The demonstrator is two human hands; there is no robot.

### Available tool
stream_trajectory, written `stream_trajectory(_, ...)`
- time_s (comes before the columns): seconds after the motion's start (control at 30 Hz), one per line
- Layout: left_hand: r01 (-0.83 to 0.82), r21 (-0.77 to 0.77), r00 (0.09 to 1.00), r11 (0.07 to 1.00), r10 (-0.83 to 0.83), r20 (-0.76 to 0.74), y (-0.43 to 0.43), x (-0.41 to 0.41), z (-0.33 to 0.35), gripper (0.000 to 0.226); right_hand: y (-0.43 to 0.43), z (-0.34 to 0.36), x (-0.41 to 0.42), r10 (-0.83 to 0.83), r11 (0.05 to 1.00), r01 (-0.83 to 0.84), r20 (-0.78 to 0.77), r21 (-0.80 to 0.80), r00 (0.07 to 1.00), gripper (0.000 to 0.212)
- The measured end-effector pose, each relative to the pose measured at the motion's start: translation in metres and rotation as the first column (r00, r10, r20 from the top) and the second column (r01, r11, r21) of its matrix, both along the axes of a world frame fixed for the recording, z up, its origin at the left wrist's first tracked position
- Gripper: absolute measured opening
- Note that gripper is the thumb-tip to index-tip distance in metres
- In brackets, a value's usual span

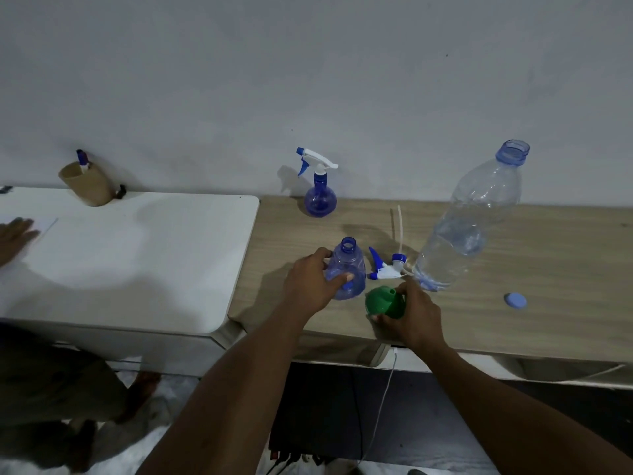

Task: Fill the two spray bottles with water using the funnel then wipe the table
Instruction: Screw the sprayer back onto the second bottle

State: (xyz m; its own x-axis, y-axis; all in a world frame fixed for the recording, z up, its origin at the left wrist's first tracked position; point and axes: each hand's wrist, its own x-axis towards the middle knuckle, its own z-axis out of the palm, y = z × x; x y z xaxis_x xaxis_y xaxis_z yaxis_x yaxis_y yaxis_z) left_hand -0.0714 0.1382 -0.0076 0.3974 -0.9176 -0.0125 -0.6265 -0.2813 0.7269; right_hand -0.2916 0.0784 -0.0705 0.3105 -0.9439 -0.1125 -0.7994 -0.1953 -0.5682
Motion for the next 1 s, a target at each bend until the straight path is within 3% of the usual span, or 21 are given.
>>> stream_trajectory(0.13, 0.01, 0.023, 1.0, 1.0, -0.01, -0.005, 0.0, 0.003, 0.002, 0.054, 0.0, 0.01, 0.004, 0.041, 0.998, -0.041, 0.019, -0.04, 0.999, 0.078)
stream_trajectory(0.27, -0.009, 0.05, 1.0, 0.999, 0.009, -0.002, 0.0, 0.008, 0.004, 0.058, -0.023, 0.031, 0.026, 0.046, 0.992, -0.024, 0.187, -0.122, 0.981, 0.053)
stream_trajectory(0.33, -0.024, 0.055, 1.0, 0.998, 0.024, -0.003, 0.0, 0.011, 0.003, 0.058, -0.047, 0.04, 0.039, 0.078, 0.993, -0.067, 0.124, -0.092, 0.989, 0.048)
stream_trajectory(0.4, -0.034, 0.059, 0.999, 0.998, 0.034, -0.002, 0.001, 0.013, 0.003, 0.058, -0.069, 0.044, 0.05, 0.139, 0.99, -0.139, -0.046, -0.006, 0.989, 0.055)
stream_trajectory(0.53, -0.035, 0.05, 0.999, 0.998, 0.036, -0.013, 0.004, 0.015, 0.0, 0.057, -0.091, 0.042, 0.059, 0.286, 0.958, -0.274, -0.347, 0.082, 0.893, 0.058)
stream_trajectory(0.8, -0.034, 0.02, 0.998, 0.999, 0.035, -0.046, 0.002, 0.016, -0.006, 0.055, -0.103, 0.029, 0.068, 0.321, 0.936, -0.348, -0.521, 0.048, 0.791, 0.05)
stream_trajectory(1.0, -0.029, 0.003, 0.998, 1.0, 0.029, -0.054, 0.003, 0.015, -0.008, 0.052, -0.109, 0.043, 0.072, 0.344, 0.924, -0.383, -0.411, -0.014, 0.844, 0.03)
